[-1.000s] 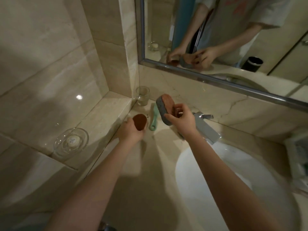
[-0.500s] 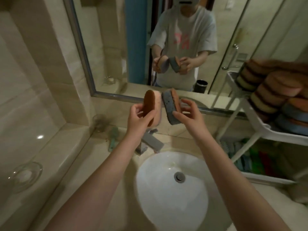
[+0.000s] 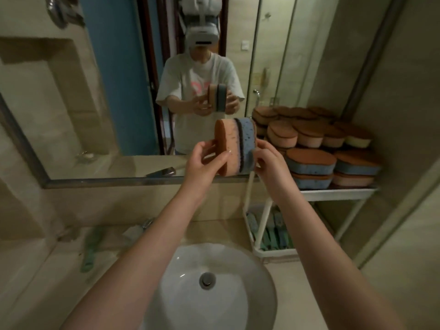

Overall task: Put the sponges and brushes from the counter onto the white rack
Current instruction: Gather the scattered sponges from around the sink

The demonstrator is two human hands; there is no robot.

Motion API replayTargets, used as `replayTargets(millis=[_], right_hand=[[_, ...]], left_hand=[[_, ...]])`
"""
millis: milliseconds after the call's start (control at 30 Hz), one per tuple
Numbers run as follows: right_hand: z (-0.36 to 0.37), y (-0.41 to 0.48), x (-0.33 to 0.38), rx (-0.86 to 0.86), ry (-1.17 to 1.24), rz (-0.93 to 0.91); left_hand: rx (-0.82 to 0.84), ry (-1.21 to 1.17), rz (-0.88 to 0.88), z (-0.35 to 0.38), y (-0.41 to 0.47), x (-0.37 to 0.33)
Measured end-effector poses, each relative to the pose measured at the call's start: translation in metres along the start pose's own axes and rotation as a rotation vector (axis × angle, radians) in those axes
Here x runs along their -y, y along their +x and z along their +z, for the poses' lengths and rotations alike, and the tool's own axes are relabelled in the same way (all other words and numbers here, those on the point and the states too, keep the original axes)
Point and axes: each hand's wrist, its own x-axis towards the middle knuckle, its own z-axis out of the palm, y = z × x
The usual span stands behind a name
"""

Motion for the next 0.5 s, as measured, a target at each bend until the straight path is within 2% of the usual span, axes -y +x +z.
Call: replayTargets(millis=[267,367,500], right_hand=[[-0.070,0.002,0.022,-0.137,0.074,-0.181],[-0.095,0.005,0.030,-0.172,0.087,-0.237],[-0.135,0.005,0.036,-0.214,-0.011,-0.331]], left_hand=[[0.161,0.025,0.060,0.083,0.013,-0.010],[0.174,0.063,0.108,0.109,0.020,-0.016],[0.195,0.148,0.162,0.126,0.027,-0.019]])
